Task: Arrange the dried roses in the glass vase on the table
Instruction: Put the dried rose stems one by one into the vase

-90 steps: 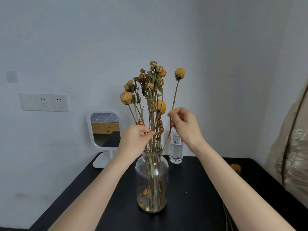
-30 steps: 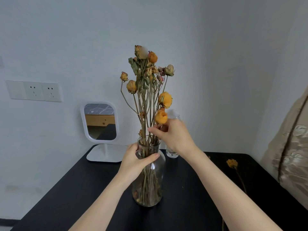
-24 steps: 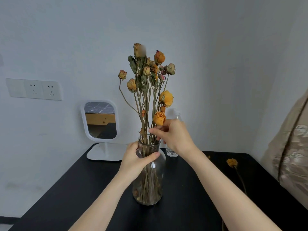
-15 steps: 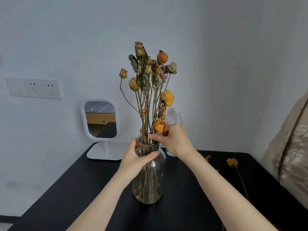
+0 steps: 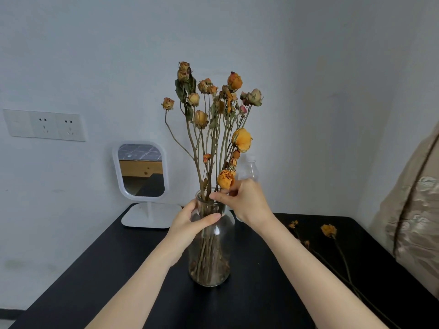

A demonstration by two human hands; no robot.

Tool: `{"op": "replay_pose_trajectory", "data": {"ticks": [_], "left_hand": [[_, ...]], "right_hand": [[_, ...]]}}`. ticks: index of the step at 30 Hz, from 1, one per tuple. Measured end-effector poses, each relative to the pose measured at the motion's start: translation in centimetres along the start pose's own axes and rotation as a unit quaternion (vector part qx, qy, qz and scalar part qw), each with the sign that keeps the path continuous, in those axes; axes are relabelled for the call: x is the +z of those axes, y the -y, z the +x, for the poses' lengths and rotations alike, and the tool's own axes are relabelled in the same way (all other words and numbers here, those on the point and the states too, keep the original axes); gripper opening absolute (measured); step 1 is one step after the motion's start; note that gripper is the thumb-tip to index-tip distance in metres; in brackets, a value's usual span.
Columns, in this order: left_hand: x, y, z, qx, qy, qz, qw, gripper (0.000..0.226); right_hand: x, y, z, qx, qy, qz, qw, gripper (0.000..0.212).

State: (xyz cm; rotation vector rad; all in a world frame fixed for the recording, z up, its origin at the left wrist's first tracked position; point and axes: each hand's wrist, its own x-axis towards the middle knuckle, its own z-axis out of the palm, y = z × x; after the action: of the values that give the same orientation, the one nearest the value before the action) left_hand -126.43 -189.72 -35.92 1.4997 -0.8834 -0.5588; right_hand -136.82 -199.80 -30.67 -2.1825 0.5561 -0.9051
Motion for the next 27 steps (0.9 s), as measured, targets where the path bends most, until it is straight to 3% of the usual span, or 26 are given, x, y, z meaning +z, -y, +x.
{"op": "replay_pose_trajectory", "data": {"ticks": [6, 10, 15, 18, 20, 23, 25, 27], "left_hand": [[-0.2, -0.1, 0.3, -0.012, 0.028, -0.023, 0.999, 0.042], [0.1, 0.1, 0.0, 0.001, 0.019, -0.023, 1.000, 0.059], [1.6, 1.2, -1.4, 0.037, -0.090, 0.019, 0.995, 0.083], [2.7, 2.2, -3.4, 0.044, -0.174, 0.028, 0.983, 0.087], [3.5, 2.9, -5.0, 0.028, -0.225, -0.004, 0.974, 0.080], [5.2, 3.9, -7.6, 0.020, -0.243, -0.062, 0.968, 0.040], [6.6, 4.3, -9.1, 0.015, -0.192, -0.064, 0.979, 0.020], [8.2, 4.5, -9.9, 0.019, -0.109, -0.040, 0.993, 0.015]], "right_hand": [[0.0, 0.1, 0.0, 0.012, -0.012, -0.017, 1.000, 0.030], [-0.1, 0.2, -0.5, 0.011, -0.007, 0.005, 1.000, 0.028], [-0.7, 0.3, -1.3, -0.002, -0.015, 0.009, 1.000, 0.025], [-1.3, -0.2, -2.0, -0.003, -0.030, 0.010, 0.999, 0.020], [-2.1, -0.8, -2.8, -0.002, -0.040, 0.013, 0.999, 0.021], [-3.9, -2.4, -4.4, 0.023, -0.060, 0.008, 0.998, 0.018], [-5.3, -4.0, -5.8, 0.048, -0.074, -0.007, 0.996, 0.012], [-6.6, -5.9, -7.5, 0.087, -0.095, -0.018, 0.992, 0.004]]}}
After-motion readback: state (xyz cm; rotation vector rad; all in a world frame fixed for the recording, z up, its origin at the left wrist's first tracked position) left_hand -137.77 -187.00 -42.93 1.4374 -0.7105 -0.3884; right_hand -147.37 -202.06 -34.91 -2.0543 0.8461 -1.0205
